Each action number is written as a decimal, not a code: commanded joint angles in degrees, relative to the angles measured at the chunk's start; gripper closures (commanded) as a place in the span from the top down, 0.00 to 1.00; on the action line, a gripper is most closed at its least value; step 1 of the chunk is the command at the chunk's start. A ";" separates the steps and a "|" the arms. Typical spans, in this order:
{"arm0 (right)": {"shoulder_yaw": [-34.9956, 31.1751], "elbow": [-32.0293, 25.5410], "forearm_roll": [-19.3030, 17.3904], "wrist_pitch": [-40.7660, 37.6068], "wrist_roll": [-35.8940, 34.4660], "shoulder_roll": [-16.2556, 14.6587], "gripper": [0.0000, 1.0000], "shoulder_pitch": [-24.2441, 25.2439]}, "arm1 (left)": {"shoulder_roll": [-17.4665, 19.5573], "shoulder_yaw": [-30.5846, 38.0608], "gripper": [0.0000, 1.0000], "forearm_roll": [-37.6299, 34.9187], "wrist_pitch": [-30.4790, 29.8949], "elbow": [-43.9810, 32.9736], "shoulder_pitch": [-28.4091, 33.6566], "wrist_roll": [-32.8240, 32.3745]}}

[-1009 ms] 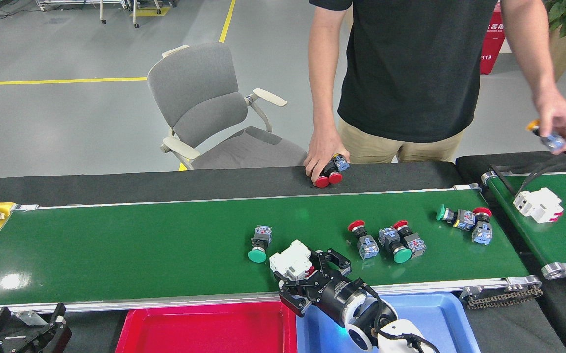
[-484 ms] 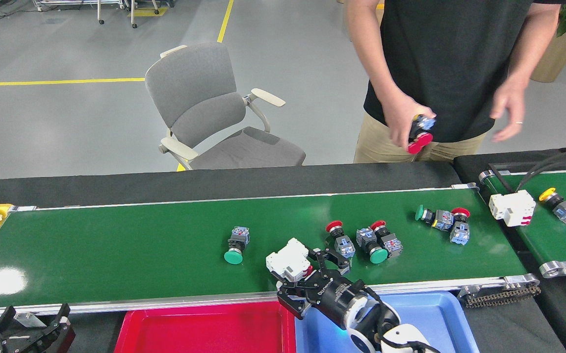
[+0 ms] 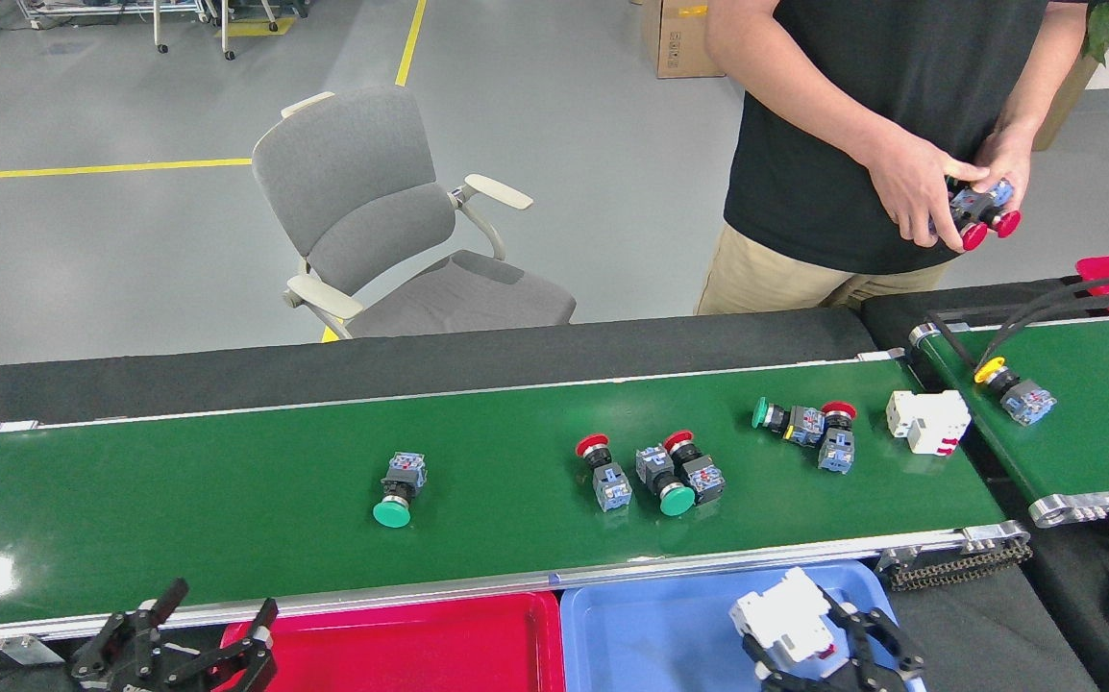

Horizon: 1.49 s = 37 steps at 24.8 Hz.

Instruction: Pick switch part from conveyor to tray

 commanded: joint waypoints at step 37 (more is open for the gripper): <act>14.92 27.00 5.46 26.64 12.30 11.58 1.00 -33.16 | -6.72 -6.06 0.14 -7.17 -26.05 9.78 -12.82 -0.95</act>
